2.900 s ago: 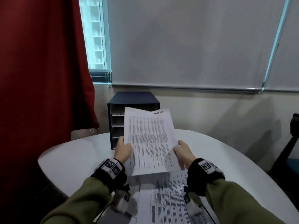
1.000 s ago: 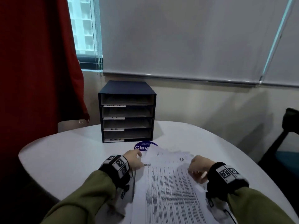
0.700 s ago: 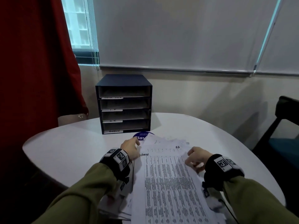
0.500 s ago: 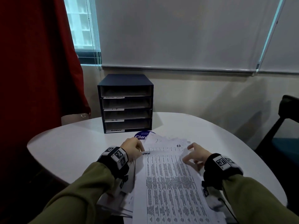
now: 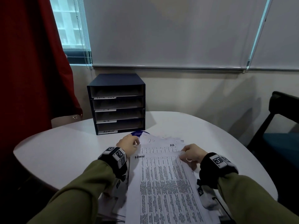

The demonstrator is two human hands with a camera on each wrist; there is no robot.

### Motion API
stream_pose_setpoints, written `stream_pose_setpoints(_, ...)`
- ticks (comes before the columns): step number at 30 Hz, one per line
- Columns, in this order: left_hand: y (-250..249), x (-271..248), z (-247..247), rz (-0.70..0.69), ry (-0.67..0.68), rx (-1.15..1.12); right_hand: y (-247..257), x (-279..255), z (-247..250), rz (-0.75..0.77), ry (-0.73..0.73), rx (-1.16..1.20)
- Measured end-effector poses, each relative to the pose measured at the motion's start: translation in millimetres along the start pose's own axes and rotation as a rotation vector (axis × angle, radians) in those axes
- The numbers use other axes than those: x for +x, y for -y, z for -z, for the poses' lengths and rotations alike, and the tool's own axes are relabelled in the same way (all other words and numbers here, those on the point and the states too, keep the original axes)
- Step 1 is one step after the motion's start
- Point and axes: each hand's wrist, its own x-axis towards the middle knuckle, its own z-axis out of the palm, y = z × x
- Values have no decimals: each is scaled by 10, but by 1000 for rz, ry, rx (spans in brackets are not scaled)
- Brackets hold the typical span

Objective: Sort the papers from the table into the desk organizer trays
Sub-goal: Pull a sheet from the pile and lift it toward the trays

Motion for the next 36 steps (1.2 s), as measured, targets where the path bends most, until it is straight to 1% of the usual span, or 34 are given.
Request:
stream_pose_setpoints(2,-12,15,1,3,-22,-18,16,20,6,37,-16,-4)
stream_pose_setpoints(5,-2,13,34,-28,12,-100,35,32,20,65,-23,76)
stream_pose_setpoints(8,25,-4,99,-37,117,-207,46,77,37,119,-13,40)
stream_pose_setpoints(12,-16,-36,160,-15,268,-274,54,142,52,188,-20,-76)
stream_pose_setpoints(15,-67,-39,205,9,324,-274,41,147,64,220,-40,-108)
stream_pose_setpoints(17,-80,-25,222,56,351,-274,22,136,71,235,-22,-163)
stream_pose_setpoints(19,-72,3,207,137,320,-279,0,123,75,242,6,-213)
stream_pose_setpoints(21,-65,-27,188,236,251,-306,-22,120,82,255,33,-246)
stream_pose_setpoints(22,-50,-42,170,248,235,-283,-28,121,83,263,46,-265)
stream_pose_setpoints(23,-33,-44,143,234,237,-246,-34,119,85,269,61,-287)
stream_pose_setpoints(25,0,-37,75,231,260,-243,-47,117,83,277,85,-331)
stream_pose_setpoints(28,24,-32,47,226,223,-247,-60,137,62,296,85,-356)
stream_pose_setpoints(29,25,-27,54,212,214,-214,-63,148,52,300,82,-362)
stream_pose_setpoints(32,75,-25,82,140,161,-25,-70,165,32,311,73,-365)
stream_pose_setpoints(33,93,-22,89,114,140,7,-75,166,26,312,71,-365)
stream_pose_setpoints(35,119,-12,96,59,95,2,-93,170,20,322,54,-353)
stream_pose_setpoints(36,116,-10,97,42,72,-48,-99,172,20,333,36,-341)
